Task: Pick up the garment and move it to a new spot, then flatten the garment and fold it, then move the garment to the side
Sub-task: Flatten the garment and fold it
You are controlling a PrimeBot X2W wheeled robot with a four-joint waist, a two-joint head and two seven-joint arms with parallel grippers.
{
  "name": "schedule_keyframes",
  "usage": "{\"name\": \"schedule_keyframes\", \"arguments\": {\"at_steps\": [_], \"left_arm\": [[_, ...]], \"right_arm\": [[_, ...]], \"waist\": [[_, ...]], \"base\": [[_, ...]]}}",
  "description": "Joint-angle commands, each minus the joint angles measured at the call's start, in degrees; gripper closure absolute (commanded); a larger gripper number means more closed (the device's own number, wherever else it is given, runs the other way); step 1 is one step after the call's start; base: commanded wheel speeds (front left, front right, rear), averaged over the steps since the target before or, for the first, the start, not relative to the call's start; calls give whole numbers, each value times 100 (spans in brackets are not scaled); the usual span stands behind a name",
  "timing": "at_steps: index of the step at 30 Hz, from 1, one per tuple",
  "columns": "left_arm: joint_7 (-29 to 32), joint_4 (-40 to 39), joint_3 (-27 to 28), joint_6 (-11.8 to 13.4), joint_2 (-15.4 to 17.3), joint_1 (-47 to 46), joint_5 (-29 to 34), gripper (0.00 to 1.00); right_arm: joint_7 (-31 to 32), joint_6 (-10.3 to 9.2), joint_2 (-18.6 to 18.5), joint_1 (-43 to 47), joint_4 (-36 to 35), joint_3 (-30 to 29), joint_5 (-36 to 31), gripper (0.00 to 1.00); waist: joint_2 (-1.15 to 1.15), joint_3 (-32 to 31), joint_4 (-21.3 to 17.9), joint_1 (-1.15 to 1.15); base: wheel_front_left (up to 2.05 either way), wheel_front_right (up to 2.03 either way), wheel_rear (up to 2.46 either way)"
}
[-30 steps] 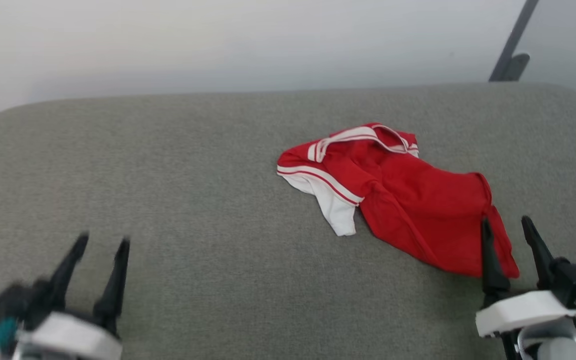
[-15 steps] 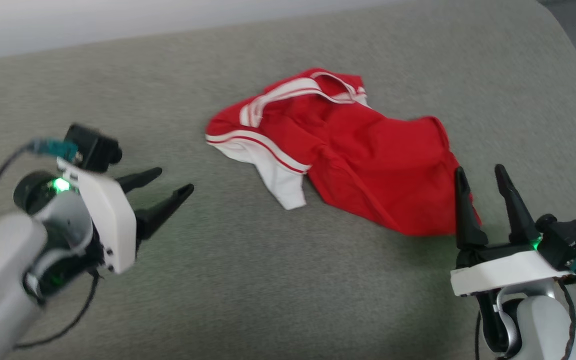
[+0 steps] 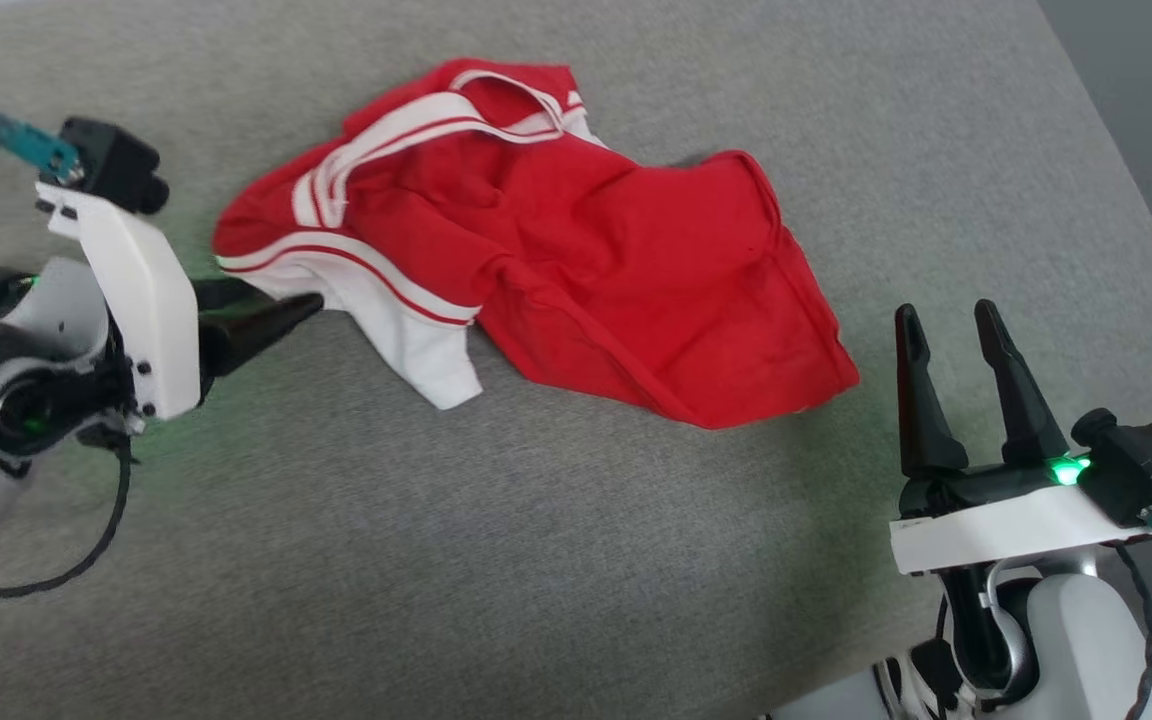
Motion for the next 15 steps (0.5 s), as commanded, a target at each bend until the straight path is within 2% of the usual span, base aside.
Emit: {"name": "schedule_keyframes", "arguments": {"at_steps": [1, 4, 6, 7, 8, 11, 15], "left_arm": [[54, 86, -42, 14, -76, 25, -238, 0], [121, 159, -53, 15, -175, -57, -458, 1], [131, 117, -175, 15, -194, -86, -389, 53], [104, 119, -214, 15, -200, -100, -386, 72], [95, 120, -243, 15, -219, -111, -438, 100], [17, 81, -256, 15, -120, -228, -471, 100], [-49, 30, -180, 15, 262, -396, -554, 100]], "right_arm": [[-8, -4, 6, -26, -40, 4, 54, 0], [-8, -4, 4, -24, -61, 13, 84, 0], [-8, -4, 5, -34, -74, 27, 90, 0], [-8, -4, 4, -47, -73, 30, 100, 0], [-8, -4, 4, -60, -67, 24, 101, 0], [-8, -4, 2, -52, -48, -29, 68, 0], [-8, -4, 4, 10, -11, -142, 7, 0]], "waist": [[0, 156, -150, 0], [0, 194, -178, 0], [0, 214, -181, 0], [0, 218, -175, 0], [0, 212, -160, 0], [0, 157, -78, 0], [0, 29, 91, 0]], "base": [[0, 0, 0], [0, 0, 0], [0, 0, 0], [0, 0, 0], [0, 0, 0], [0, 0, 0], [0, 0, 0]]}}
